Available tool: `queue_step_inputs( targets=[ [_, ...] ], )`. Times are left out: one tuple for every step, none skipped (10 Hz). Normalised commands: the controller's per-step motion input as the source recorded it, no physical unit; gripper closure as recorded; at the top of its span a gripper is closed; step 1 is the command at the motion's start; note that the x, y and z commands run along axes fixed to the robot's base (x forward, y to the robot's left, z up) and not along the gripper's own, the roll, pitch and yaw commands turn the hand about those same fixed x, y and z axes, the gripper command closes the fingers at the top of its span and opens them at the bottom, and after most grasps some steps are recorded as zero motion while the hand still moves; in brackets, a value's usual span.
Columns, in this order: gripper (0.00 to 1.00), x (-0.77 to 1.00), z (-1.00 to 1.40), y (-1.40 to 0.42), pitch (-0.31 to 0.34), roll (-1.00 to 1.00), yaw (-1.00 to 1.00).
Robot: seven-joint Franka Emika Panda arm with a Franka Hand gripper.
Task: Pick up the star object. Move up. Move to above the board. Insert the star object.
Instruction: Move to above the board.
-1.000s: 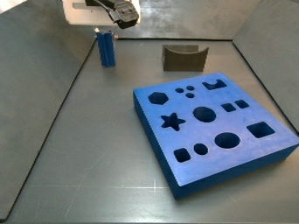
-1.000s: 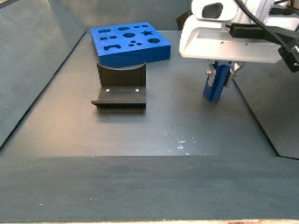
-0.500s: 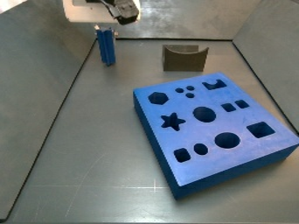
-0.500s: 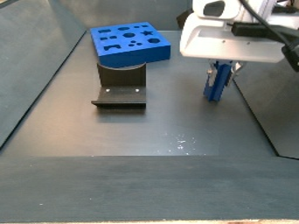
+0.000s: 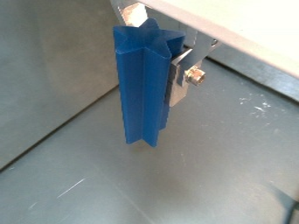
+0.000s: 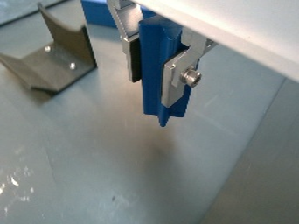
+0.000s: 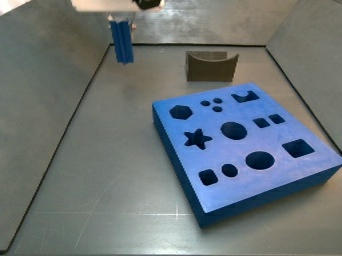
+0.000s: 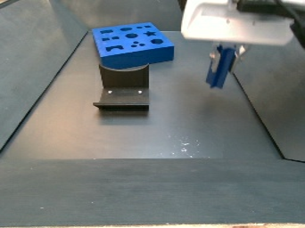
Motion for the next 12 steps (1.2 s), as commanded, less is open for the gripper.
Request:
queue_step_inputs(
  targets=[
    [1.00, 0.16, 1.00, -0.23, 0.111, 0.05, 0.05],
    [1.00, 0.16, 1.00, -0.22, 0.099, 0.06, 0.04],
    [1.00, 0.15, 1.00, -0.21, 0.094, 0.07, 0.03],
    [1.00, 0.14, 1.00, -0.20, 0.088, 0.07, 0.03],
    [1.00, 0.13, 1.00, -0.18, 0.089, 0.07, 0.03],
    [1.00, 0.12, 1.00, -0.17, 0.091, 0.07, 0.03],
    [1.00, 0.11, 1.00, -0.16, 0.089, 0.07, 0.03],
    [1.00, 0.11, 1.00, -0.15, 0.086, 0.07, 0.03],
    [1.00, 0.09, 1.00, -0.13, 0.083, 0.06, 0.03],
    [1.00, 0.09, 1.00, -0.13, 0.081, 0.06, 0.03],
    [1.00, 0.08, 1.00, -0.11, 0.081, 0.05, 0.03],
    [1.00, 0.07, 1.00, -0.10, 0.081, 0.04, 0.03]
  ],
)
